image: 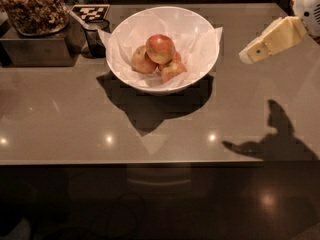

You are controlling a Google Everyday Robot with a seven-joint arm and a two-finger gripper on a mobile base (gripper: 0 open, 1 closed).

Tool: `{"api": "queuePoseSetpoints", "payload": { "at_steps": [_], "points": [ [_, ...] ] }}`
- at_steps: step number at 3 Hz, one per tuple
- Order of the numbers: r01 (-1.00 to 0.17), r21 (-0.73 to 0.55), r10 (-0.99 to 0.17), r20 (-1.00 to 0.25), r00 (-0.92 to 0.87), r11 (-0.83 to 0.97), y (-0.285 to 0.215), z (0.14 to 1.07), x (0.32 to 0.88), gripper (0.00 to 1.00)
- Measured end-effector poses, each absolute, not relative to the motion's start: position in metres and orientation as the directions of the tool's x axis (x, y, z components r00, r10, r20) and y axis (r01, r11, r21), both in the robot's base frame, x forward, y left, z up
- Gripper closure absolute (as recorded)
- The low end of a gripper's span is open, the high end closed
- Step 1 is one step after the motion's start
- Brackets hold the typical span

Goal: Pick apple from white bowl

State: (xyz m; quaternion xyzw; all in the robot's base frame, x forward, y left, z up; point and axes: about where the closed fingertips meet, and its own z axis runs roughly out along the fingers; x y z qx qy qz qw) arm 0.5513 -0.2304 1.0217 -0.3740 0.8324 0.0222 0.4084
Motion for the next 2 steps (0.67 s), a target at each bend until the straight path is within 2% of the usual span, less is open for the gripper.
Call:
{"api": "queuePoseSetpoints", "payload": {
  "at_steps": [1, 2],
  "points": [
    [-0.641, -0.268, -0.604, -0.697, -0.387, 0.719, -0.23, 1.022, 0.551, 0.0],
    [-0.695, -0.181, -0.572, -0.724, -0.385, 0.696, -0.206, 1.004, 0.565, 0.0]
  ]
}}
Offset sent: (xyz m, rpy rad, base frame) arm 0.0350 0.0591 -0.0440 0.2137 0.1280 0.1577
